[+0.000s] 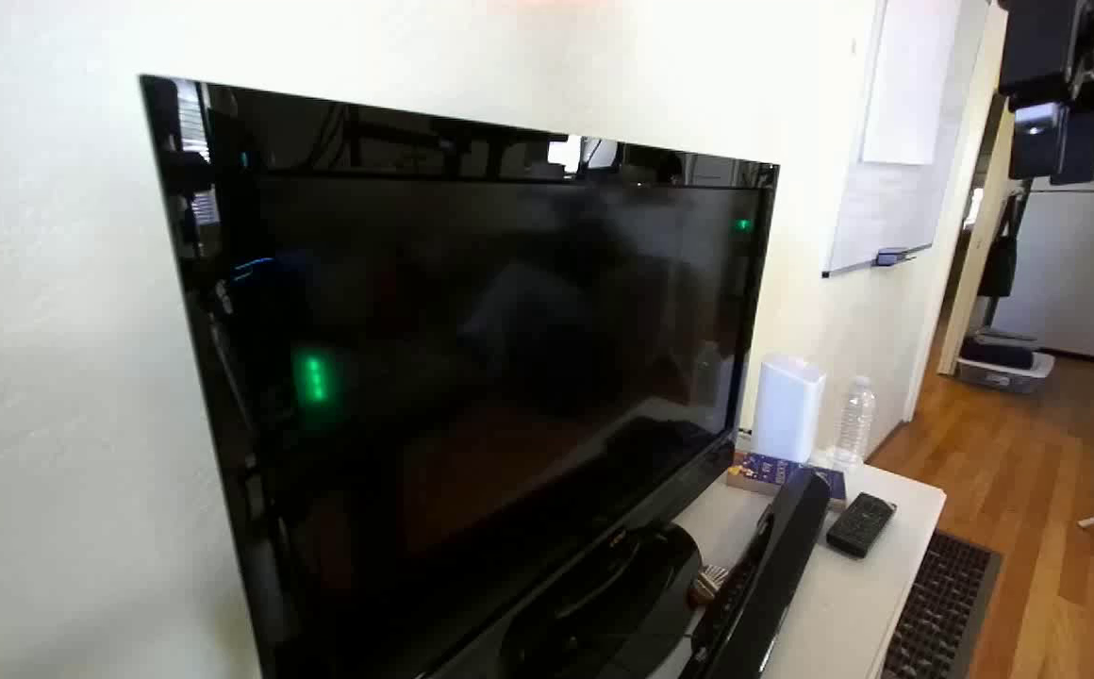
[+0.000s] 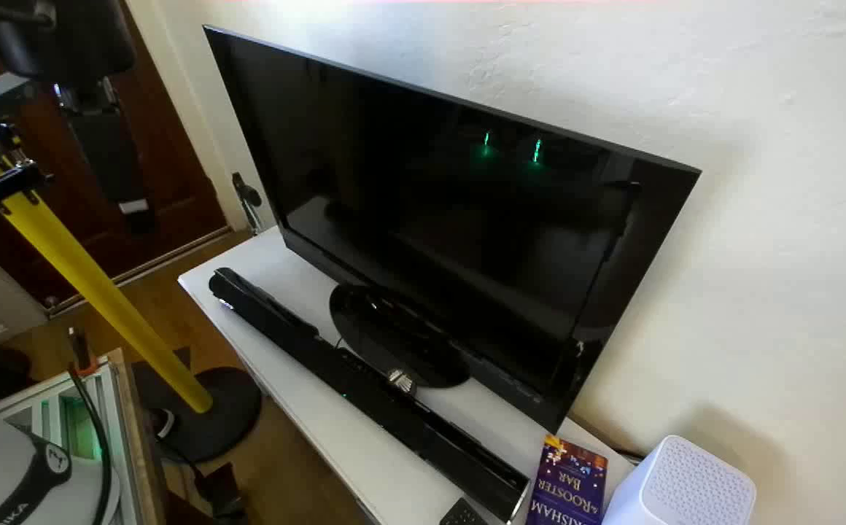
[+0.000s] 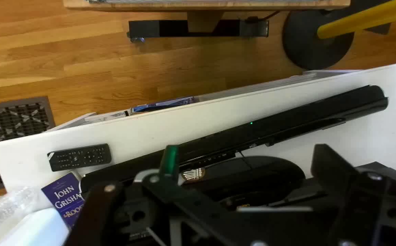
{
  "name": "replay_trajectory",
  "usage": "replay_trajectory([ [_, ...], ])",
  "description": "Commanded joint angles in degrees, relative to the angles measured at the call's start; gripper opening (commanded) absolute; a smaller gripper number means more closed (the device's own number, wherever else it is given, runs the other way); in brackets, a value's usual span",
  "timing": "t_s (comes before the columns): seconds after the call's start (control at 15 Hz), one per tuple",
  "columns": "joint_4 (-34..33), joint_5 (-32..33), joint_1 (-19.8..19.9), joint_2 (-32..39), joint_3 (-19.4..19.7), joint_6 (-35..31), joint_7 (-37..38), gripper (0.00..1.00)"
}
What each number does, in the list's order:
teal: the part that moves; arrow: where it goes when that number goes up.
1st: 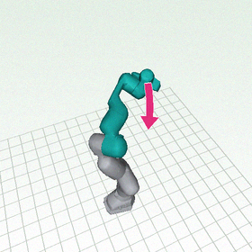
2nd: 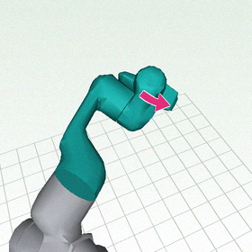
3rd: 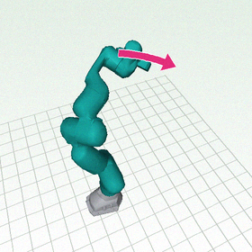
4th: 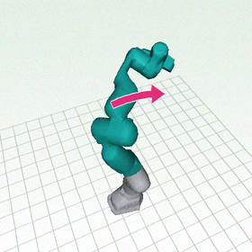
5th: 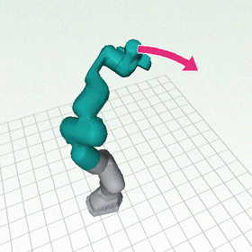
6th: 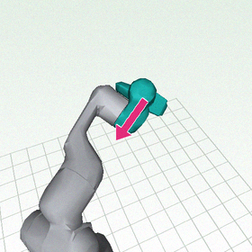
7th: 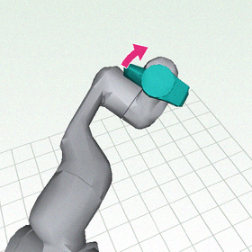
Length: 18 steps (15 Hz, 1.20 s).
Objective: Press a button on the black speaker.
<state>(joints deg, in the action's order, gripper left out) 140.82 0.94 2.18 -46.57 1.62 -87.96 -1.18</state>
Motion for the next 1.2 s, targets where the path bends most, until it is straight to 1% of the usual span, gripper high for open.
replay_trajectory([
  [0.0,-0.1,0.1,-0.2,0.1,0.2,0.1,0.1,1.00],
  [0.47,-0.1,0.1,-0.2,0.1,0.2,0.1,0.1,1.00],
  [0.53,0.1,0.4,-0.3,1.0,-0.1,-1.2,0.1,1.00],
  [0.6,0.7,0.6,-0.3,1.5,-0.4,-3.3,0.3,1.00],
  [0.67,2.0,1.2,-0.4,2.0,-0.8,-6.9,0.2,1.00],
  [0.87,7.1,0.3,-1.1,5.4,-0.2,-18.6,-0.9,1.00],
  [1.0,10.3,-0.5,-1.5,8.7,0.9,-26.3,-2.6,1.00],
  [1.13,12.1,-1.7,-1.9,13.2,2.3,-32.2,-4.7,1.00],
])
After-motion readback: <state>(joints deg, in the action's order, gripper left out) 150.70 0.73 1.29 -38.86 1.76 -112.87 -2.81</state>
